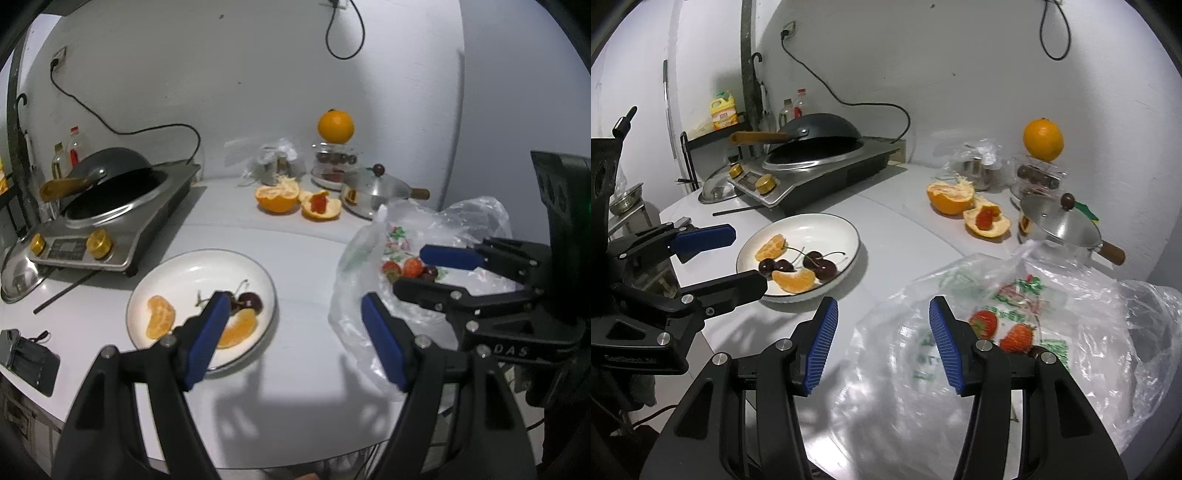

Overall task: Organize fruits
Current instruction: 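Withdraw both open grippers from the plate back toward the bag, then lower the left gripper around a red strawberry while the right lowers around a dark cherry, then close the left gripper on the strawberry while the right closes on the cherry and lifts, then carry the strawberry in the left gripper and cherry in the right to the plate, then open the left gripper to drop the strawberry while the right releases the cherry onto the plate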

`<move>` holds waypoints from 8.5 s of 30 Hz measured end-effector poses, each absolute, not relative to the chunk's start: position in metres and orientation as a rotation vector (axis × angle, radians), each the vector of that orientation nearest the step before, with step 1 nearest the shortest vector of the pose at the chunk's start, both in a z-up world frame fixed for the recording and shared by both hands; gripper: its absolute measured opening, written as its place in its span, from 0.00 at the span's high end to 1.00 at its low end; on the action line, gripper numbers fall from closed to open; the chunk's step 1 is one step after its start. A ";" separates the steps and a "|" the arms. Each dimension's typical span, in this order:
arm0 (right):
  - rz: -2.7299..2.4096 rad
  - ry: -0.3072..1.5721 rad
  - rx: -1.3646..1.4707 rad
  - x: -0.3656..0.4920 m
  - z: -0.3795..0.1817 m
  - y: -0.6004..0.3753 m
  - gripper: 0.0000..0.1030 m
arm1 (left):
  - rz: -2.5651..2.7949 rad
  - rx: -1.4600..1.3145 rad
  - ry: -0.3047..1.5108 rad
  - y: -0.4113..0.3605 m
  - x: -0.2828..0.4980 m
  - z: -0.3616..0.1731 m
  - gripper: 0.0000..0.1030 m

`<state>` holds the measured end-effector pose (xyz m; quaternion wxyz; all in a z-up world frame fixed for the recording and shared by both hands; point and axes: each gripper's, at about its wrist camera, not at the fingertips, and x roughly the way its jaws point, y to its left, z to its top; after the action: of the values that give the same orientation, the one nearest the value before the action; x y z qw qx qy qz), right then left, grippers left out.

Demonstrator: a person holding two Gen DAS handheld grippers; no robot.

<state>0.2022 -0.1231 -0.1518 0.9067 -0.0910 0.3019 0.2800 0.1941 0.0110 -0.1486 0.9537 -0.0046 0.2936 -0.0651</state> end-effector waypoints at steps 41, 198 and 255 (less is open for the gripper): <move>0.442 0.710 -0.081 0.232 -0.198 -0.261 0.47 | -0.261 0.061 0.693 -0.114 0.244 -0.179 0.27; 0.601 0.769 -0.103 0.249 -0.152 -0.103 0.72 | -0.242 0.060 0.569 0.038 0.232 -0.169 0.69; 0.758 0.848 -0.197 0.319 -0.199 0.054 0.57 | -0.006 -0.091 0.621 0.180 0.268 -0.204 0.44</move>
<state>0.3192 0.0540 -0.1990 0.8380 -0.0932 0.4008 0.3583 0.2677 0.1796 -0.2041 0.9512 -0.0450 0.3053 -0.0028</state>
